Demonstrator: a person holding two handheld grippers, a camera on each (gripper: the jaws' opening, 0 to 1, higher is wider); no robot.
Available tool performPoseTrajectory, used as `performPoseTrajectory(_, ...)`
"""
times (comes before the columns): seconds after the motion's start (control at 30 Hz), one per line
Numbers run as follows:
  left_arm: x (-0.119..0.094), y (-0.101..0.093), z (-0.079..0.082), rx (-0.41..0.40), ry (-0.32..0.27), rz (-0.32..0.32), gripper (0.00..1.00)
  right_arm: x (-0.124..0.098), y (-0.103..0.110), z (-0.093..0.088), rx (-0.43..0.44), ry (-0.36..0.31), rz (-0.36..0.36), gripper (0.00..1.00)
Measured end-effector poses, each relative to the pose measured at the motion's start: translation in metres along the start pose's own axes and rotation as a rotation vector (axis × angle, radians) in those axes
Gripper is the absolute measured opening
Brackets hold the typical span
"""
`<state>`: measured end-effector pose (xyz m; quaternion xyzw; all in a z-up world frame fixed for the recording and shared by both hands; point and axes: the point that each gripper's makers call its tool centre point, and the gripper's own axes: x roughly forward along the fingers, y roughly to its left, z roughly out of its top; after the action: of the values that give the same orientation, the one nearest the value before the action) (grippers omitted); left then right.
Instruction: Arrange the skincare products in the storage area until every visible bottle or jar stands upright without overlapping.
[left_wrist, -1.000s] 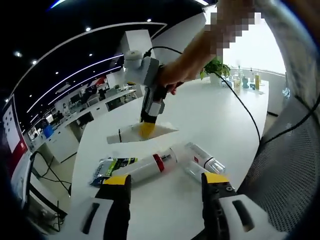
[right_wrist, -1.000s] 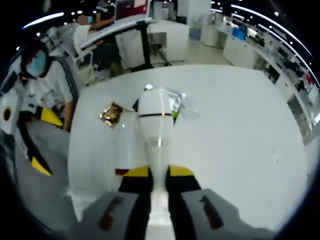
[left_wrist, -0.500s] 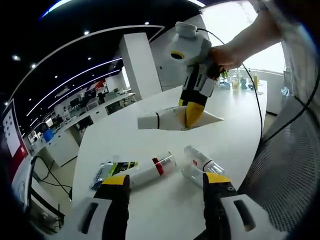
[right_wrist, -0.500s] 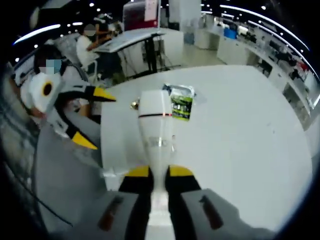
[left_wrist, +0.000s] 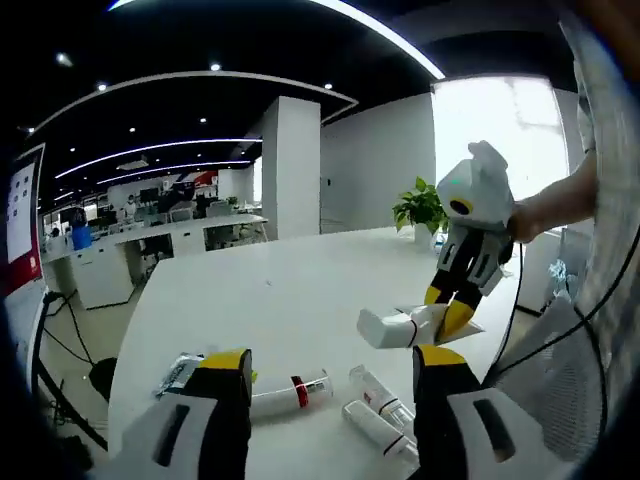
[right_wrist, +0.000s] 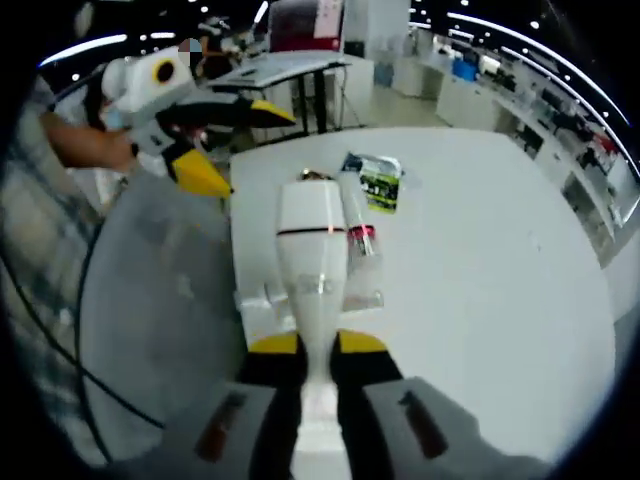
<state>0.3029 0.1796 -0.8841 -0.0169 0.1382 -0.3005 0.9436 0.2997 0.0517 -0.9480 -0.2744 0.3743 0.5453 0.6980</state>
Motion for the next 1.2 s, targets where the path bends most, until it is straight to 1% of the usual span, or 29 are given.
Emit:
performPoseTrajectory(0.03,0.000,-0.003,0.007,0.001,-0.022,-0.019,0.65,-0.004,0.002,0.001,0.004,-0.008,0.006,0.09)
performPoseTrajectory(0.1,-0.001,-0.008,0.020,0.011,-0.049,-0.033,0.66,-0.009,0.006,0.003,0.001,-0.021,0.015,0.09)
performPoseTrajectory(0.13,0.000,-0.014,0.024,0.032,-0.056,-0.050,0.66,-0.010,0.007,0.003,-0.005,-0.022,0.015,0.09)
performPoseTrajectory(0.17,0.002,-0.018,0.024,0.039,-0.048,-0.059,0.65,-0.011,0.008,0.001,-0.024,-0.012,0.012,0.09)
performPoseTrajectory(0.23,0.008,-0.031,0.021,0.081,-0.003,-0.102,0.66,-0.012,0.008,-0.003,-0.065,0.020,0.009,0.09)
performPoseTrajectory(0.27,0.011,-0.038,0.021,0.111,0.002,-0.124,0.66,-0.012,0.009,-0.006,-0.094,0.042,0.011,0.09)
performPoseTrajectory(0.3,0.014,-0.045,0.022,0.139,0.004,-0.144,0.66,-0.012,0.009,-0.007,-0.102,0.048,0.012,0.09)
performPoseTrajectory(0.33,0.017,-0.058,0.021,0.167,0.017,-0.188,0.65,-0.013,0.011,-0.008,-0.126,0.062,0.022,0.09)
performPoseTrajectory(0.37,0.020,-0.071,0.016,0.193,0.053,-0.228,0.65,-0.013,0.011,-0.008,-0.129,0.062,0.024,0.09)
performPoseTrajectory(0.43,0.025,-0.084,0.009,0.245,0.097,-0.263,0.64,-0.016,0.014,-0.006,-0.145,0.066,0.039,0.09)
performPoseTrajectory(0.47,0.028,-0.093,0.004,0.297,0.123,-0.294,0.62,-0.017,0.015,-0.004,-0.156,0.067,0.047,0.09)
performPoseTrajectory(0.5,0.031,-0.101,-0.001,0.327,0.150,-0.321,0.61,-0.019,0.016,-0.002,-0.162,0.068,0.053,0.09)
performPoseTrajectory(0.53,0.032,-0.104,-0.003,0.335,0.161,-0.329,0.60,-0.020,0.017,-0.001,-0.170,0.070,0.058,0.09)
performPoseTrajectory(0.57,0.033,-0.111,-0.010,0.342,0.208,-0.353,0.59,-0.021,0.020,0.002,-0.187,0.076,0.069,0.09)
performPoseTrajectory(0.6,0.037,-0.116,-0.014,0.357,0.237,-0.363,0.59,-0.022,0.021,0.003,-0.202,0.083,0.078,0.09)
performPoseTrajectory(0.63,0.038,-0.117,-0.014,0.365,0.240,-0.367,0.60,-0.024,0.025,0.005,-0.232,0.094,0.091,0.09)
performPoseTrajectory(0.67,0.041,-0.123,-0.014,0.372,0.235,-0.383,0.60,-0.024,0.027,0.006,-0.249,0.097,0.096,0.09)
performPoseTrajectory(0.7,0.042,-0.125,-0.014,0.380,0.241,-0.390,0.59,-0.025,0.031,0.008,-0.264,0.105,0.109,0.09)
performPoseTrajectory(0.77,0.043,-0.127,-0.017,0.403,0.270,-0.387,0.57,-0.026,0.035,0.010,-0.288,0.116,0.119,0.09)
performPoseTrajectory(0.8,0.043,-0.127,-0.018,0.413,0.290,-0.386,0.55,-0.026,0.037,0.011,-0.307,0.127,0.126,0.09)
performPoseTrajectory(0.87,0.042,-0.128,-0.022,0.423,0.328,-0.401,0.46,-0.024,0.039,0.011,-0.332,0.148,0.128,0.09)
performPoseTrajectory(0.9,0.041,-0.126,-0.026,0.428,0.369,-0.398,0.43,-0.023,0.040,0.012,-0.340,0.153,0.125,0.09)
performPoseTrajectory(1.0,0.041,-0.124,-0.032,0.463,0.413,-0.388,0.37,-0.020,0.044,0.013,-0.379,0.195,0.141,0.09)
performPoseTrajectory(1.03,0.041,-0.121,-0.034,0.482,0.434,-0.381,0.33,-0.020,0.045,0.013,-0.393,0.207,0.145,0.09)
performPoseTrajectory(1.1,0.041,-0.119,-0.036,0.506,0.443,-0.382,0.29,-0.019,0.048,0.014,-0.414,0.225,0.155,0.09)
performPoseTrajectory(1.17,0.040,-0.118,-0.039,0.524,0.451,-0.393,0.29,-0.019,0.049,0.017,-0.423,0.229,0.155,0.09)
performPoseTrajectory(1.2,0.040,-0.118,-0.039,0.521,0.452,-0.396,0.29,-0.020,0.049,0.017,-0.433,0.246,0.162,0.09)
